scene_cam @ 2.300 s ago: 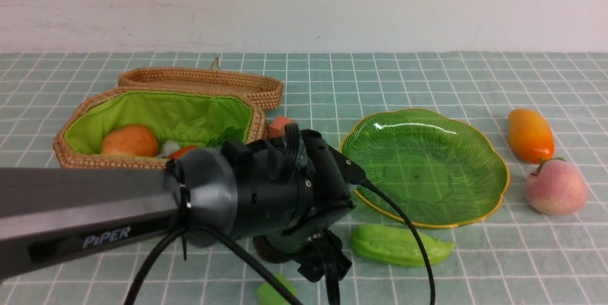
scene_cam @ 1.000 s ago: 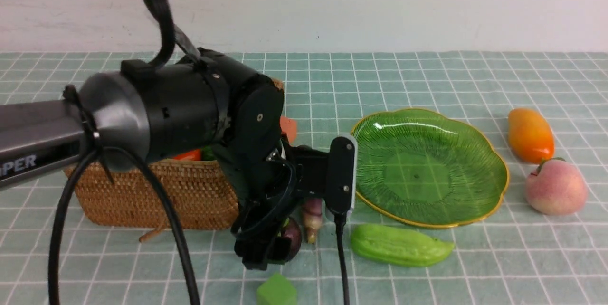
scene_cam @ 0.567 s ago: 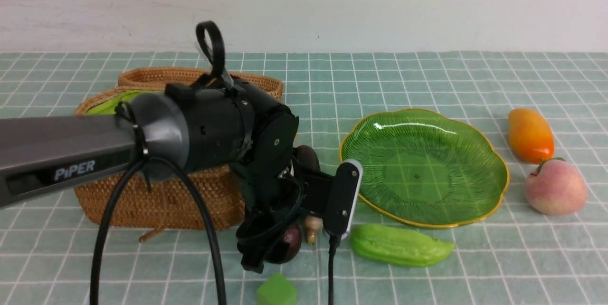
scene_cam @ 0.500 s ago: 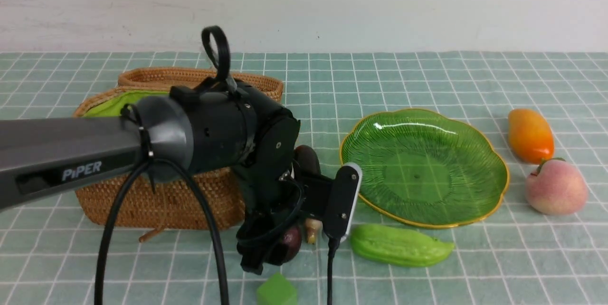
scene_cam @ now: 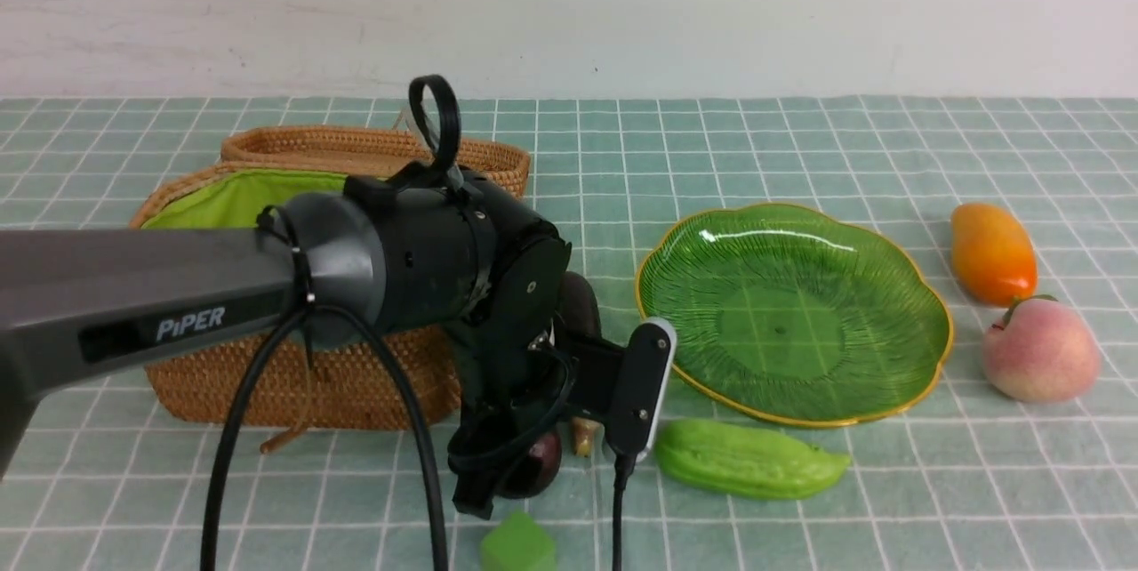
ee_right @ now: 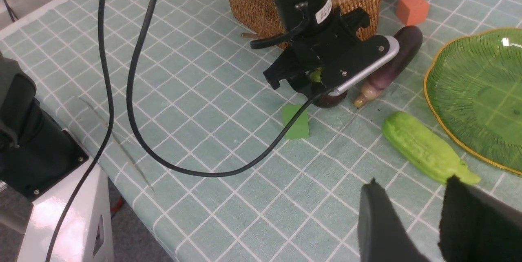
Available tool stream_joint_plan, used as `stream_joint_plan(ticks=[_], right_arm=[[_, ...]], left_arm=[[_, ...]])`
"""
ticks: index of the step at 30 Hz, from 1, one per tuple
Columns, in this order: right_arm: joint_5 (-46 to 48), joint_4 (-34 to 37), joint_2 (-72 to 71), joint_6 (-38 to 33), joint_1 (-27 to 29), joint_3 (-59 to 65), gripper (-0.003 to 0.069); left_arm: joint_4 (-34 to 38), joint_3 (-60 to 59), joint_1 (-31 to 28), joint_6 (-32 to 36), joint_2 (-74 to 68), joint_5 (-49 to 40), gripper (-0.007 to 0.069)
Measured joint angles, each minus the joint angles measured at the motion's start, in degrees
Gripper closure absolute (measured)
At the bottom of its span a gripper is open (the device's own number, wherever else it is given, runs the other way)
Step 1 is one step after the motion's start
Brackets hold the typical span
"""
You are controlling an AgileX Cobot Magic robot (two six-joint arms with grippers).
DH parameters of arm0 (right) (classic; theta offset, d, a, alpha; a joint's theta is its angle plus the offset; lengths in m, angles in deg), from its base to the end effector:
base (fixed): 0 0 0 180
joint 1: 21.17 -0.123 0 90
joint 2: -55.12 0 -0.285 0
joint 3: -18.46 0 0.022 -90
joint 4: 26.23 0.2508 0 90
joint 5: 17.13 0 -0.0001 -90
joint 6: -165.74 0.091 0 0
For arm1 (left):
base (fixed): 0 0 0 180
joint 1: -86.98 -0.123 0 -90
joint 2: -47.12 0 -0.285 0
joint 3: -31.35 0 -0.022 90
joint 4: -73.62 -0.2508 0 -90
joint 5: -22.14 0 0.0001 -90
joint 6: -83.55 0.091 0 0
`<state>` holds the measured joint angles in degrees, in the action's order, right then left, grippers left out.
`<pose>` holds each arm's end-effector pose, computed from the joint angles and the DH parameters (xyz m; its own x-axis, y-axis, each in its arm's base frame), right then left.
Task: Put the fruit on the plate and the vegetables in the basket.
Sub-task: Grab a mangosteen with your left arm and put it on the plate on the right
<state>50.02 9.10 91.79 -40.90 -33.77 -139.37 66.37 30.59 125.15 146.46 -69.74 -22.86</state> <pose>0.0287 0.0561 0.4015 -0.3779 -0.2536 -0.8904 -0.7154 0.6905 0.1070 0.3105 -0.2337 0.1941 0.2711 0.9619 -0.0342 0.9172 -0.2474 0.3124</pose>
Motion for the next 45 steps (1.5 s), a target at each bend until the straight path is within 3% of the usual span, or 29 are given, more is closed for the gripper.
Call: stream_joint_plan(ticks=[8, 11, 12, 14, 15, 16, 17, 19, 21, 29, 34, 38, 43, 45], right_arm=[[-0.5, -1.6, 0.0, 0.0, 0.0, 0.0, 0.0424], [-2.4, -3.7, 0.0, 1.3, 0.0, 0.0, 0.0424], [-4.3, -5.3, 0.0, 3.1, 0.0, 0.0, 0.0424], [-5.2, -6.0, 0.0, 4.2, 0.0, 0.0, 0.0424], [-7.1, -7.4, 0.0, 6.2, 0.0, 0.0, 0.0424], [-7.1, -7.4, 0.0, 6.2, 0.0, 0.0, 0.0424], [-8.4, -8.0, 0.0, 7.6, 0.0, 0.0, 0.0424], [-9.2, -8.2, 0.0, 8.3, 0.0, 0.0, 0.0424], [-9.5, -8.0, 0.0, 8.6, 0.0, 0.0, 0.0424], [-9.3, -8.0, 0.0, 8.8, 0.0, 0.0, 0.0424], [-9.0, -8.3, 0.0, 8.8, 0.0, 0.0, 0.0424], [-9.1, -8.4, 0.0, 8.9, 0.0, 0.0, 0.0424], [-9.5, -8.4, 0.0, 8.8, 0.0, 0.0, 0.0424], [-9.5, -8.4, 0.0, 8.8, 0.0, 0.0, 0.0424]], left_arm=[[0.0, 0.0, 0.2, -5.1, 0.2, 0.6, 0.0130], [-0.2, 1.3, 1.0, -11.3, 1.1, 1.4, 0.0130], [-0.2, 3.9, 1.9, -18.1, 2.0, 2.7, 0.0130], [-0.2, 6.0, 2.4, -22.5, 2.4, 3.4, 0.0130], [0.4, 10.6, 2.8, -31.1, 2.5, 4.9, 0.0130], [0.6, 10.6, 2.8, -32.1, 2.5, 4.9, 0.0130], [2.4, 14.9, 3.0, -38.5, 2.1, 6.0, 0.0130], [4.9, 19.7, 3.0, -45.1, 0.5, 6.8, 0.0130], [7.2, 24.5, 3.0, -48.2, -2.6, 7.0, 0.0130], [12.1, 34.5, 3.0, -50.5, -17.3, 7.5, 0.0129], [12.1, 35.1, 3.0, -50.5, -19.4, 9.5, -0.0008], [12.1, 35.6, 3.0, -50.7, -19.1, 10.7, -0.0042], [12.5, 35.7, 3.0, -51.4, -17.7, 6.4, -0.0008], [12.3, 35.7, 3.0, -55.0, -15.3, 1.3, 0.0048]])
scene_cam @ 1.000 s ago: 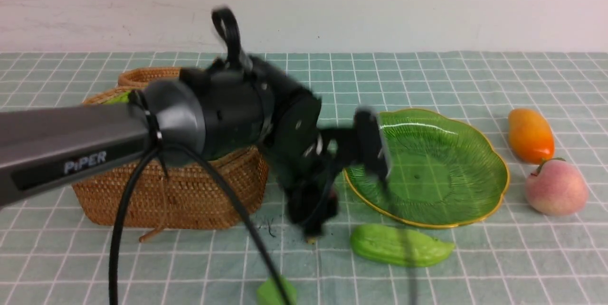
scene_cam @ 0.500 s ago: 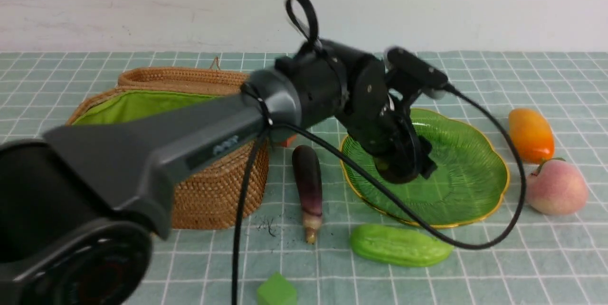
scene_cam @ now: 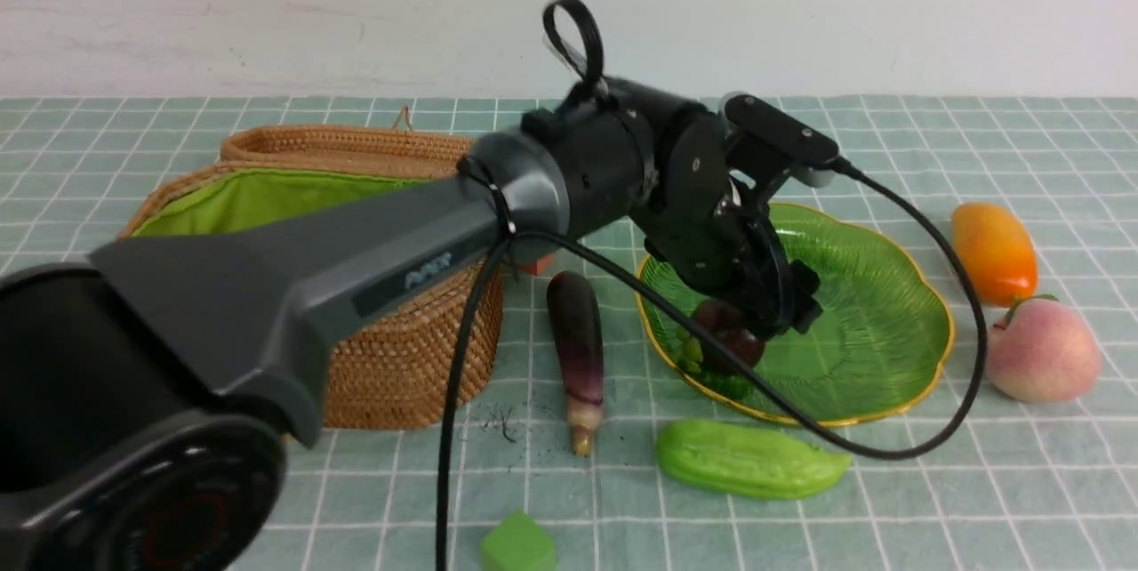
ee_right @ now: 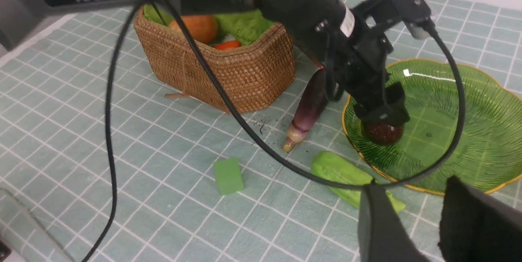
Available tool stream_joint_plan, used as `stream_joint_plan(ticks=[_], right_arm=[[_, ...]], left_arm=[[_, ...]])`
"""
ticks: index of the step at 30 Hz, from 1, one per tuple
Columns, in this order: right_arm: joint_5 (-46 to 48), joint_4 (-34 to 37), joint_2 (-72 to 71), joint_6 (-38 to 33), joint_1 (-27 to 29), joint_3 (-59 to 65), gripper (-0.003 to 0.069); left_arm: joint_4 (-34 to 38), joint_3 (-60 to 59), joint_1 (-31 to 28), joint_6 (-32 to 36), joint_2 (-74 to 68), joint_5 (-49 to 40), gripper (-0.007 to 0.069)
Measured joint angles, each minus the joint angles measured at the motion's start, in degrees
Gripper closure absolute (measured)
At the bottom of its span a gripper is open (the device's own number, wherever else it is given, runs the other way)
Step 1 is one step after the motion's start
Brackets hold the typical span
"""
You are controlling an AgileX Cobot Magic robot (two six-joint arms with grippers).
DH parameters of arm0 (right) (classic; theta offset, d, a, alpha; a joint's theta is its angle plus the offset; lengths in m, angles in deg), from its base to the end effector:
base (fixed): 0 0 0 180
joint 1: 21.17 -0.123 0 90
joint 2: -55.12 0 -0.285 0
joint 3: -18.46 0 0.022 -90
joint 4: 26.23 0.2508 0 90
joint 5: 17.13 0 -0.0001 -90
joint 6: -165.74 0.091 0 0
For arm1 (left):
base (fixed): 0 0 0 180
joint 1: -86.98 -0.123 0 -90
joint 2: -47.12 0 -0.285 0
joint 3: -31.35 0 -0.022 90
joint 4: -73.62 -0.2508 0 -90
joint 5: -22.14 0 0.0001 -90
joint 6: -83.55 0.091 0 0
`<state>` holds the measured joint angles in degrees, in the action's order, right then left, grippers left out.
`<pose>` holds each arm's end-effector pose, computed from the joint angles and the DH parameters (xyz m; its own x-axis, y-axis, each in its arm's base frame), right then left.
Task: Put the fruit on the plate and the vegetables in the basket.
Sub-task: Grab a mangosteen with your left arm and put it on the plate on the right, then use the left arm to grab an eggplant and put it into the left basket
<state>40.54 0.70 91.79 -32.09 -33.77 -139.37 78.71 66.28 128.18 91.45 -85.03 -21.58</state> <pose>0.0429 0.0453 0.4082 -0.3633 -0.1247 -0.9233 -0.5614 0.8202 0.1101 0.3726 -0.3336 0.2541 -0.5312 0.5626 -0.6335 0.7276 0.6860 -0.0010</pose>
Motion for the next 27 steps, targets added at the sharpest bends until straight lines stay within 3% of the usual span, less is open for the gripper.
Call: stream_joint_plan(ticks=[1, 3, 4, 5, 9, 13, 20, 27], right_arm=[[0.0, 0.0, 0.0, 0.0, 0.0, 0.0, 0.0424], [0.0, -0.1, 0.0, 0.0, 0.0, 0.0, 0.0424], [0.0, -0.1, 0.0, 0.0, 0.0, 0.0, 0.0424], [-0.1, -0.2, 0.0, 0.0, 0.0, 0.0, 0.0424], [-0.1, -0.2, 0.0, 0.0, 0.0, 0.0, 0.0424], [-0.2, -0.4, 0.0, 0.0, 0.0, 0.0, 0.0423], [-0.1, -0.4, 0.0, 0.0, 0.0, 0.0, 0.0423], [0.5, -0.4, 0.0, 0.0, 0.0, 0.0, 0.0421]], left_arm=[[-0.1, 0.0, 0.0, -0.5, 0.0, 0.0, 0.0048], [-2.0, 0.0, 0.0, -8.7, 3.9, -8.2, 0.0160], [-2.3, 0.1, 0.0, -9.4, 4.1, -8.8, 0.0169], [-4.4, 0.3, 0.0, -13.8, 5.5, -14.1, 0.0241], [-9.5, 0.1, -0.1, -19.7, 5.8, -22.9, 0.0342], [-12.3, -0.9, -0.2, -20.9, 3.7, -23.0, 0.0321], [-19.0, -1.1, -0.2, -27.0, -2.2, -23.0, 0.0162], [-22.6, -1.1, -0.3, -31.2, -5.7, -21.1, 0.0135]])
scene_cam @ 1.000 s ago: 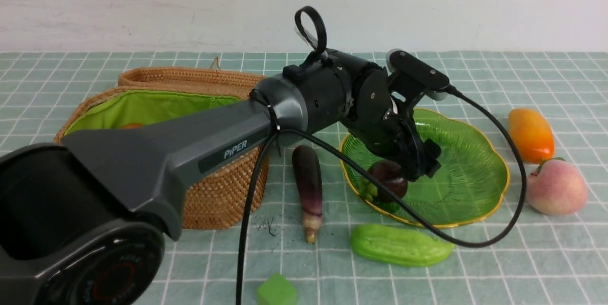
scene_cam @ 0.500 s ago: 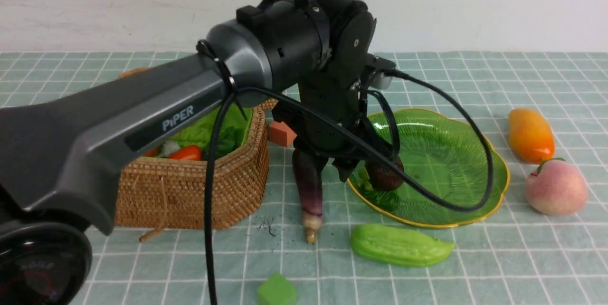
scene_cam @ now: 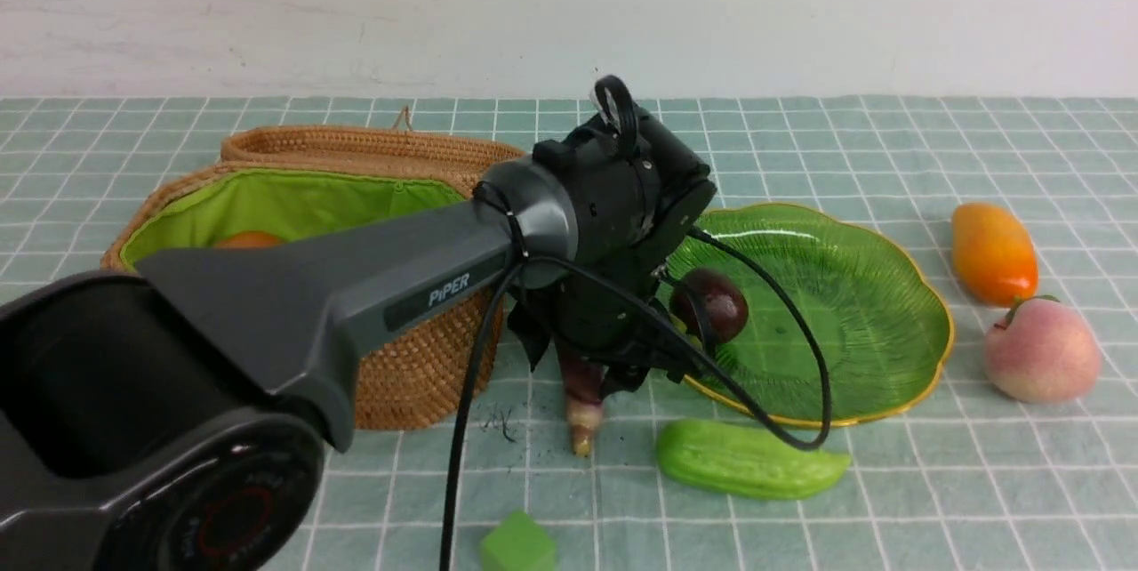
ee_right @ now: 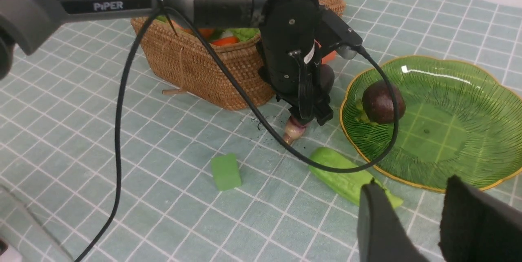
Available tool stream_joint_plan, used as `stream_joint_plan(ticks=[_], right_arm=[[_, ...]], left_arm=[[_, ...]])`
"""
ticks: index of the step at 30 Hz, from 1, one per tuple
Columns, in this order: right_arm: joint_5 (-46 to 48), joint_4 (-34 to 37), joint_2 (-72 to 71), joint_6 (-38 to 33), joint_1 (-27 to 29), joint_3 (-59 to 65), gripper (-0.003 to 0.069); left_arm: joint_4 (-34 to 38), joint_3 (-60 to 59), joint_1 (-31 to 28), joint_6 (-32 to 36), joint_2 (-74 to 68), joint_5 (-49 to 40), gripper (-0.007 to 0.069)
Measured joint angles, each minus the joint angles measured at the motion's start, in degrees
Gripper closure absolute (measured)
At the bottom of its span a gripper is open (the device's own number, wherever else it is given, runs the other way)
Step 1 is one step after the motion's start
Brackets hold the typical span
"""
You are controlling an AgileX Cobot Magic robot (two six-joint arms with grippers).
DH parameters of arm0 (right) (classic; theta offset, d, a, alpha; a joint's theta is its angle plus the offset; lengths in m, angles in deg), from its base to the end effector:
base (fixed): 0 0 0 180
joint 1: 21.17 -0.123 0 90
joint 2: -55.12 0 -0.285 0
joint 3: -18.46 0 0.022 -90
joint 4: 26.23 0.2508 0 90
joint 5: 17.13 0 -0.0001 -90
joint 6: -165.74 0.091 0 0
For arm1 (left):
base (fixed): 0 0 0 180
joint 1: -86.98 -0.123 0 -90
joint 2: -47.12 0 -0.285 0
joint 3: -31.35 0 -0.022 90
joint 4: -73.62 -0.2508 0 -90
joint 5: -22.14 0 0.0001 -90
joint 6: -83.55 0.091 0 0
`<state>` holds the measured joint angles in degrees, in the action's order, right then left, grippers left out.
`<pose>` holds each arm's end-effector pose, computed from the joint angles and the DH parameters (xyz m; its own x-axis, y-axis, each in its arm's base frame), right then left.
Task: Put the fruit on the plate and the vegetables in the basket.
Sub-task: Use the left arm to grab an eggplant and put it into the left basket
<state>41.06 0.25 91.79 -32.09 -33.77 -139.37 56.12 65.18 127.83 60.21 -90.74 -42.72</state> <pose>0.0427 0.0449 0.4073 -0.3689 -0.1340 -0.9198 -0.5603 0.8216 0.1050 0.3780 -0.2941 0.1891 -0.8705 0.4082 -0.2750 0.3639 0.9099 0.1991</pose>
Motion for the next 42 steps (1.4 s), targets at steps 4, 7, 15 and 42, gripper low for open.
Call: stream_joint_plan(ticks=[4, 7, 15, 42], right_arm=[[0.3, 0.0, 0.0, 0.0, 0.0, 0.0, 0.0421], [1.1, 0.0, 0.0, 0.0, 0.0, 0.0, 0.0421], [1.8, 0.0, 0.0, 0.0, 0.0, 0.0, 0.0423], [-12.6, 1.8, 0.0, -3.1, 0.0, 0.0, 0.0423]], left_arm=[[0.0, 0.0, 0.0, -0.3, -1.7, 1.4, 0.0135], [-0.3, 0.0, 0.0, -0.3, -2.4, 1.9, 0.0151], [-0.3, 0.1, 0.1, -0.5, -2.8, 2.1, 0.0349], [3.1, -8.2, -8.8, 46.8, 33.3, -5.8, 0.0349]])
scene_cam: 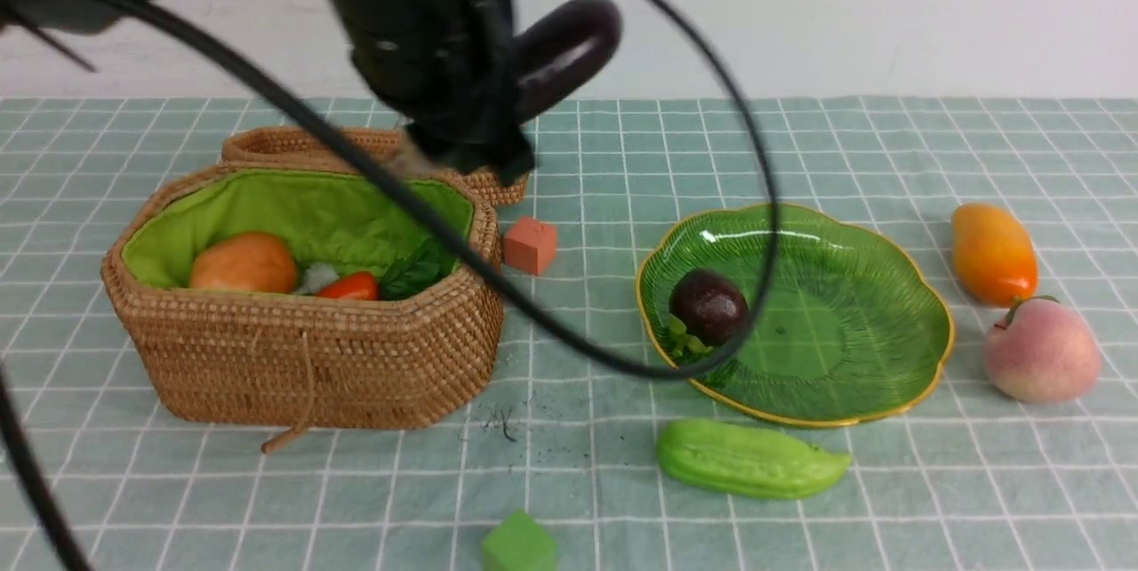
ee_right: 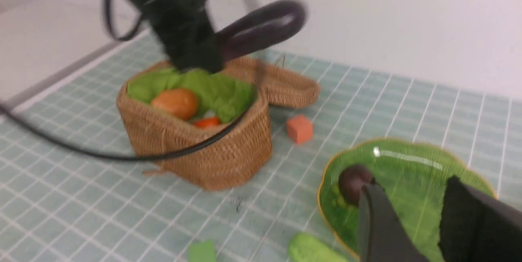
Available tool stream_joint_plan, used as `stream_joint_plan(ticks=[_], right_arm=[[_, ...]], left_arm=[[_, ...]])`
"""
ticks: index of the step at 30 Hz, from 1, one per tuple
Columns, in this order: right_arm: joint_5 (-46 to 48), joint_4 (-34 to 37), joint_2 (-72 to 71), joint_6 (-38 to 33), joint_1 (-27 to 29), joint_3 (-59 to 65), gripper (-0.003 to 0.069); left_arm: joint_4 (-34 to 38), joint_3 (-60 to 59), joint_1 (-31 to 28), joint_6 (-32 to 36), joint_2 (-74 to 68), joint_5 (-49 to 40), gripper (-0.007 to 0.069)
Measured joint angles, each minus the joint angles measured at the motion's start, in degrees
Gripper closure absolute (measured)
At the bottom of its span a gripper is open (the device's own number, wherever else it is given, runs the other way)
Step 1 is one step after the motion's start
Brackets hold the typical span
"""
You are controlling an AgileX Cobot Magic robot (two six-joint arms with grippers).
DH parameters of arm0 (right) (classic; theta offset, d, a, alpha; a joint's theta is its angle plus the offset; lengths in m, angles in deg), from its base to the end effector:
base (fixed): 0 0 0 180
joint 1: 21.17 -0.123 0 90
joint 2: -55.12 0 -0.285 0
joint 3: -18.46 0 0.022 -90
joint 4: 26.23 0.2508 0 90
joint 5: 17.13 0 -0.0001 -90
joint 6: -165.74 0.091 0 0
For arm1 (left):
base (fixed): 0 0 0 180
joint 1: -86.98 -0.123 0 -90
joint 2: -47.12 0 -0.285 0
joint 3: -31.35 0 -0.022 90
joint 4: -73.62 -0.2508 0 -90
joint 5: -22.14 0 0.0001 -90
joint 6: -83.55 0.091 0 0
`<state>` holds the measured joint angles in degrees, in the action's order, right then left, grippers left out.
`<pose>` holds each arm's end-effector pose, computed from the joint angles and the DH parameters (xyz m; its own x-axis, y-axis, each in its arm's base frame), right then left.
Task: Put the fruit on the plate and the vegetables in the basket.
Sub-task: Use the left arm to grab an eggplant and put it into the left basket
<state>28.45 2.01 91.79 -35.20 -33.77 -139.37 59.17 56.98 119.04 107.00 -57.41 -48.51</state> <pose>0.0506 0.0429 0.4257 -0.1797 -0.0458 -0.9827 -0.5304 0.8458 0.0575 0.3155 -0.1723 0.3929 -0.4432 0.8218 -0.3580 0.7082 0.5659 0.4222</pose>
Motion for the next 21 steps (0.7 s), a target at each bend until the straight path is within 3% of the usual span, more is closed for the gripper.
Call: stream_joint_plan(ticks=[1, 4, 8, 11, 16, 21], right_arm=[[-0.1, 0.2, 0.0, -0.2, 0.0, 0.0, 0.0423], [-0.5, 2.6, 0.0, -2.4, 0.0, 0.0, 0.0423], [0.0, 3.1, 0.0, -2.9, 0.0, 0.0, 0.0423], [0.3, 3.2, 0.0, -2.9, 0.0, 0.0, 0.0423], [0.3, 3.5, 0.0, -2.9, 0.0, 0.0, 0.0423], [0.3, 3.9, 0.0, -2.9, 0.0, 0.0, 0.0423]], left_arm=[[0.0, -0.5, -0.4, 1.0, 0.2, 0.0, 0.0349], [0.6, -8.1, -7.7, 19.1, 1.1, 0.0, 0.0349], [0.2, -12.8, -12.7, 28.5, -0.5, 3.2, 0.0349], [0.1, -13.6, -15.5, 28.7, -2.4, 9.0, 0.0349], [-1.4, -13.7, -16.1, 23.1, -4.2, 14.6, 0.0327], [-2.3, -13.7, -16.1, 17.3, -4.4, 14.9, 0.0137]])
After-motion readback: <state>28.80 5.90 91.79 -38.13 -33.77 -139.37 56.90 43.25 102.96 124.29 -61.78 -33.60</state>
